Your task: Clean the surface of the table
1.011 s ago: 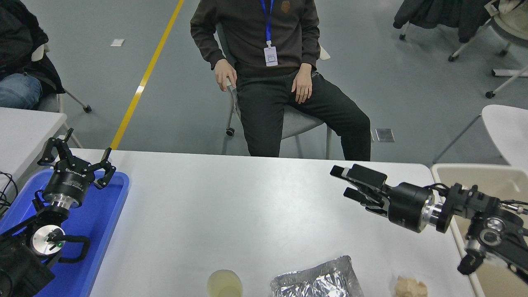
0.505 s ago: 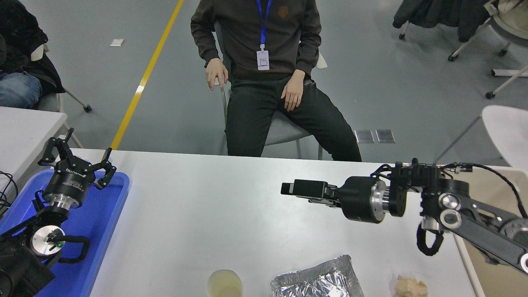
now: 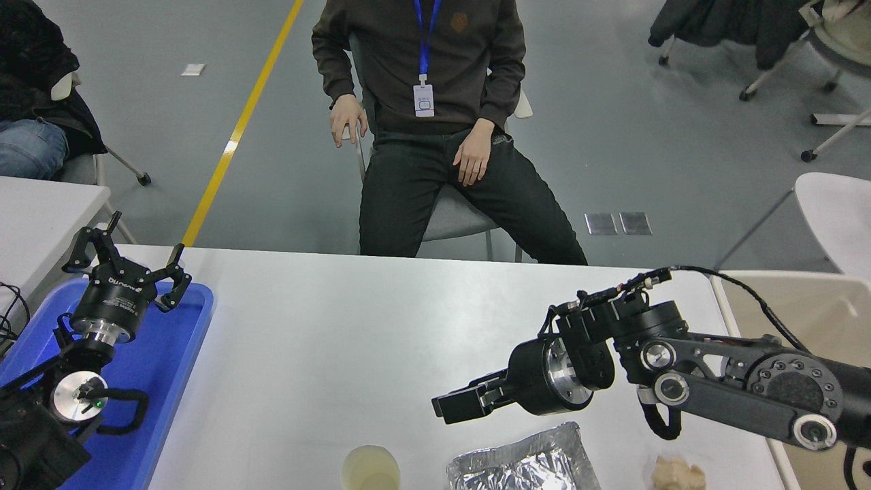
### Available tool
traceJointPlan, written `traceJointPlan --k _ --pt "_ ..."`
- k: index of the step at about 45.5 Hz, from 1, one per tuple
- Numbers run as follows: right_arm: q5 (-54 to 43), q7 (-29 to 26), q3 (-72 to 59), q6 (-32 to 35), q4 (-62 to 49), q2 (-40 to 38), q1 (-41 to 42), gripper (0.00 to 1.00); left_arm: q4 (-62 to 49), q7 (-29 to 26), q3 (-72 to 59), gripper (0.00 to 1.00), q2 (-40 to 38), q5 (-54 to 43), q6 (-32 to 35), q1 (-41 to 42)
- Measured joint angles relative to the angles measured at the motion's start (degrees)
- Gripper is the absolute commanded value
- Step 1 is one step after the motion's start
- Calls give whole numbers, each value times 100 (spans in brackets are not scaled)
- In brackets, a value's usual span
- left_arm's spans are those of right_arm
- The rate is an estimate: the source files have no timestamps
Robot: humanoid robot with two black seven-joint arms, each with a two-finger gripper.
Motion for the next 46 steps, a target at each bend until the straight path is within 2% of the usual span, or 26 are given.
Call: traceJointPlan --k 12,23,37,46 --pt "110 -156 -867 53 -484 906 870 100 0 -2 0 100 0 0 0 0" --pt "561 -246 -1196 59 -1034 1489 1298 100 1 -3 0 100 0 0 0 0" --pt "888 -300 -1140 -72 -1235 1590 1310 100 5 -3 6 100 2 0 6 4" --pt "952 -291 -1086 -147 -1316 1649 1024 100 6 -8 8 100 7 0 8 7"
